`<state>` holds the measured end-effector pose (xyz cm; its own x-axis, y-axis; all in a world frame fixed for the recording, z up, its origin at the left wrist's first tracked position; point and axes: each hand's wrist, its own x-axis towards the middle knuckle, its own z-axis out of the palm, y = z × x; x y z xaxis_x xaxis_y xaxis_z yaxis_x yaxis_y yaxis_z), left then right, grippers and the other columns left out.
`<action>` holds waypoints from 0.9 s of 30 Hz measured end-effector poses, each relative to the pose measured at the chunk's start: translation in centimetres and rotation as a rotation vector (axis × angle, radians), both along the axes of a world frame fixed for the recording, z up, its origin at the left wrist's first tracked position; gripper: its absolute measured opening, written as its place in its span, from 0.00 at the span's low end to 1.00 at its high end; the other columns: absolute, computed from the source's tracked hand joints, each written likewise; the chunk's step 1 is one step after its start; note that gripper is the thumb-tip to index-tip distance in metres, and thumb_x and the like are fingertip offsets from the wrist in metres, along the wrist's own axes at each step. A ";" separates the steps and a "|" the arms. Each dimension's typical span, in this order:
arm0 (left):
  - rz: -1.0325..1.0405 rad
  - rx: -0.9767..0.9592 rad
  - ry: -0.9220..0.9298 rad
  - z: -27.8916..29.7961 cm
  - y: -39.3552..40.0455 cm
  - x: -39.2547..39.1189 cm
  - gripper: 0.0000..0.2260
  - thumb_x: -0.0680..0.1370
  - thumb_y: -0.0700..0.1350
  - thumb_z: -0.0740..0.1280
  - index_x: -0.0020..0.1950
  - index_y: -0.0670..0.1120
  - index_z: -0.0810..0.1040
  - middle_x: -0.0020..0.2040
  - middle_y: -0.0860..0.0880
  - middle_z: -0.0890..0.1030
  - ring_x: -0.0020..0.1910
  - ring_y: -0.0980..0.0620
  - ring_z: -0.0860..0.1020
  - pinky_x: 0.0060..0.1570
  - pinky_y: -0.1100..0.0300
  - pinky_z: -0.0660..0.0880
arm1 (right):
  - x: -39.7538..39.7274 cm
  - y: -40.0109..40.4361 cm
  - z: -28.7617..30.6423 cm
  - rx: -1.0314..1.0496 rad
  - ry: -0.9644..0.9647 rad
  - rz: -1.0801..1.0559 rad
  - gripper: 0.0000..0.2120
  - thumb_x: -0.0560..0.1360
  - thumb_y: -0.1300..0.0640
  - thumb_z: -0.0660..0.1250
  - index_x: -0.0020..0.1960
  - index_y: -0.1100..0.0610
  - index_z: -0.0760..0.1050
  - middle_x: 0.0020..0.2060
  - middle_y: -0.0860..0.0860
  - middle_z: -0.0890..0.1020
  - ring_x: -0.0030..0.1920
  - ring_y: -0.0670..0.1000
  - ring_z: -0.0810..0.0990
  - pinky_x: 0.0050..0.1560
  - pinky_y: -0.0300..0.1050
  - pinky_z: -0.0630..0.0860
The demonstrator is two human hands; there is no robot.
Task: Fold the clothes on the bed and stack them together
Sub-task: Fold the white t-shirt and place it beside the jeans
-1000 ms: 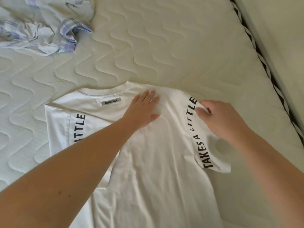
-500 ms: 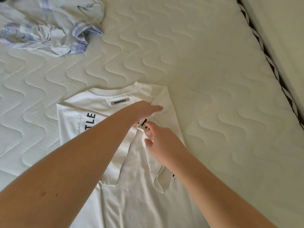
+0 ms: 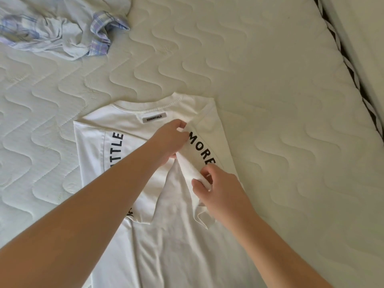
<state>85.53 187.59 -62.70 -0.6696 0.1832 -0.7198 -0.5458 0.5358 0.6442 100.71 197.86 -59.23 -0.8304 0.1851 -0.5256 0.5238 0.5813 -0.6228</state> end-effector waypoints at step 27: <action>-0.489 -0.326 0.478 -3.7 6.2 -7.2 0.08 0.80 0.51 0.66 0.52 0.47 0.72 0.47 0.50 0.74 0.46 0.48 0.74 0.44 0.56 0.69 | -1.4 5.4 -7.4 0.043 -0.029 -0.300 0.22 0.77 0.46 0.68 0.66 0.57 0.73 0.55 0.52 0.79 0.57 0.54 0.77 0.57 0.47 0.73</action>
